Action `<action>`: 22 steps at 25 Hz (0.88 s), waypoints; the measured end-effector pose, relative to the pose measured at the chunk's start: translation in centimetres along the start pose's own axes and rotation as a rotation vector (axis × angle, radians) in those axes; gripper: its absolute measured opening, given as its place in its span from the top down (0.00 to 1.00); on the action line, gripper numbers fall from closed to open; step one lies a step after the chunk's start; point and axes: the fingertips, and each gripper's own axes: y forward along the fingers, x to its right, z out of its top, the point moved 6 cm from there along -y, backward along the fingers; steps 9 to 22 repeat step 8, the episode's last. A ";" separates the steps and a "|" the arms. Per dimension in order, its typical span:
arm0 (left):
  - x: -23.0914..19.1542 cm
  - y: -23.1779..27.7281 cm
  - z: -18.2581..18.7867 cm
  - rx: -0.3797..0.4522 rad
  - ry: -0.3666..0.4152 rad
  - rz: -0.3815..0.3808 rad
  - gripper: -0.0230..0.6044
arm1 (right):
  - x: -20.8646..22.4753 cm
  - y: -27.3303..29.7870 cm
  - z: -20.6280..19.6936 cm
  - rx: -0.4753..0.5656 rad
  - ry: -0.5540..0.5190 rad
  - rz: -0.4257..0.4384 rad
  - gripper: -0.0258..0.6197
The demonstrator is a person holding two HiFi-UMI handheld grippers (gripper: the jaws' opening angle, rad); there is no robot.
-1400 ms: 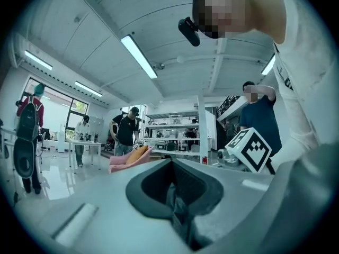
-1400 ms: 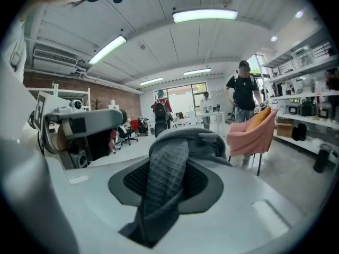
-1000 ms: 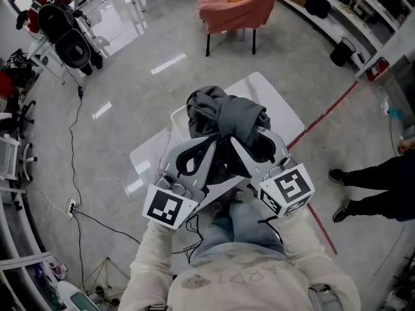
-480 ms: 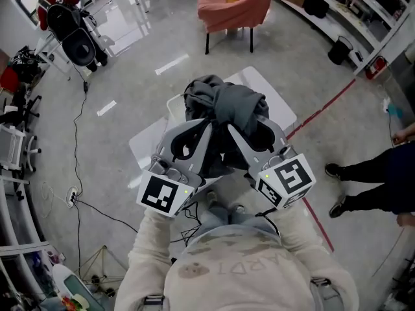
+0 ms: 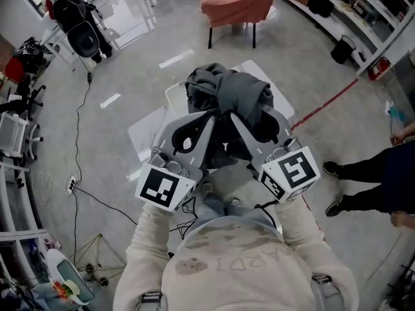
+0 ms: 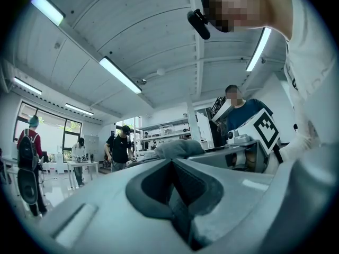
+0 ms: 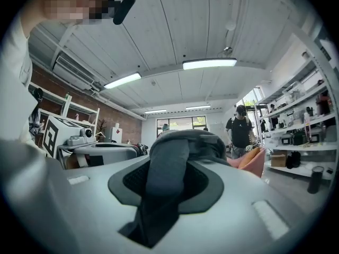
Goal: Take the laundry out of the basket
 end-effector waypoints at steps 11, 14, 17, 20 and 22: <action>0.6 -0.1 0.9 0.027 0.004 -0.004 0.96 | -0.2 -0.5 0.5 0.008 -0.009 0.005 0.73; 0.6 -0.1 0.9 0.027 0.004 -0.004 0.96 | -0.2 -0.5 0.5 0.008 -0.009 0.005 0.73; 0.6 -0.1 0.9 0.027 0.004 -0.004 0.96 | -0.2 -0.5 0.5 0.008 -0.009 0.005 0.73; 0.6 -0.1 0.9 0.027 0.004 -0.004 0.96 | -0.2 -0.5 0.5 0.008 -0.009 0.005 0.73; 0.6 -0.1 0.9 0.027 0.004 -0.004 0.96 | -0.2 -0.5 0.5 0.008 -0.009 0.005 0.73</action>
